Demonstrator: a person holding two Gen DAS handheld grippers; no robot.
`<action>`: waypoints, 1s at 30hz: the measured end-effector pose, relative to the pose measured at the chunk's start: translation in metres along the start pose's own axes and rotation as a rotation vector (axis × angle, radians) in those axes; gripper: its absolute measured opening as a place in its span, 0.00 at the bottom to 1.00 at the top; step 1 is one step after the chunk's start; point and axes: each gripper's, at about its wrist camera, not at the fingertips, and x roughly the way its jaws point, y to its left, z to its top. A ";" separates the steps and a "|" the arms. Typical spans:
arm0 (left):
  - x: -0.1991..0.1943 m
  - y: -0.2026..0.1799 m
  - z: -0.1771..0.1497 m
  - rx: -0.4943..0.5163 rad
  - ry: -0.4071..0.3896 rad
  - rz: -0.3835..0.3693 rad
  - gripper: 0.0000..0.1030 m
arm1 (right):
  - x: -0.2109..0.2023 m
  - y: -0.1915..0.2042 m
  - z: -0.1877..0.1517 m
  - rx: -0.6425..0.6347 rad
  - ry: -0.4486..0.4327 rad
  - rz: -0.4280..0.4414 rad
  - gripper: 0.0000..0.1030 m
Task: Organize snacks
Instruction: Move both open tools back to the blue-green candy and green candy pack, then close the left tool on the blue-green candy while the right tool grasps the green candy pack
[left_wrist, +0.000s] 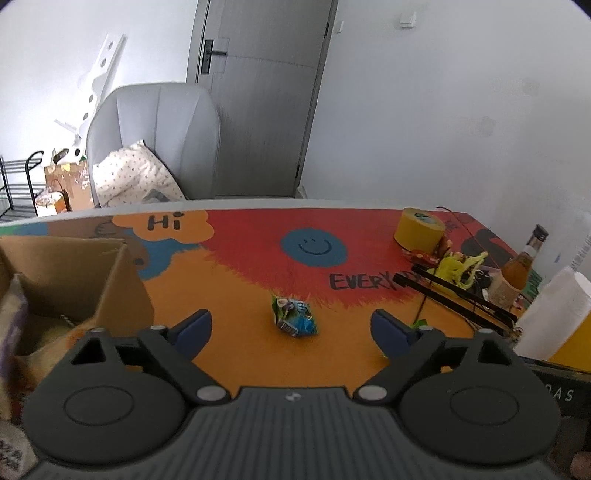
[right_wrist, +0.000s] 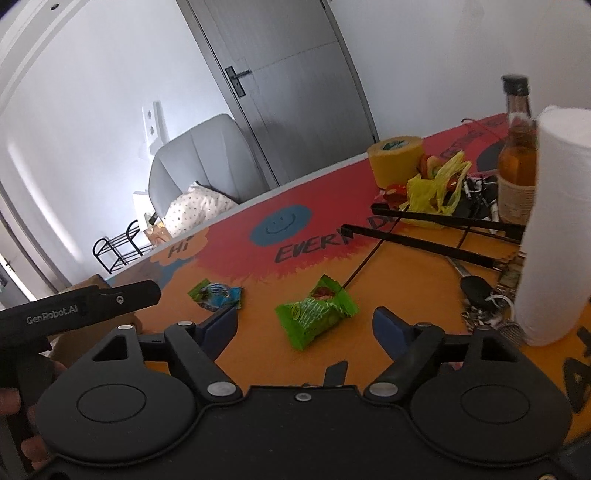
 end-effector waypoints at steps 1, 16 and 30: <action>0.006 0.001 0.000 -0.004 0.005 0.000 0.86 | 0.004 -0.001 0.001 -0.002 0.005 0.001 0.78; 0.070 0.008 0.001 -0.031 0.067 -0.012 0.69 | 0.054 0.001 0.004 -0.047 0.074 -0.031 0.70; 0.098 0.006 -0.006 -0.042 0.082 0.008 0.35 | 0.048 0.004 0.000 -0.052 0.079 -0.068 0.29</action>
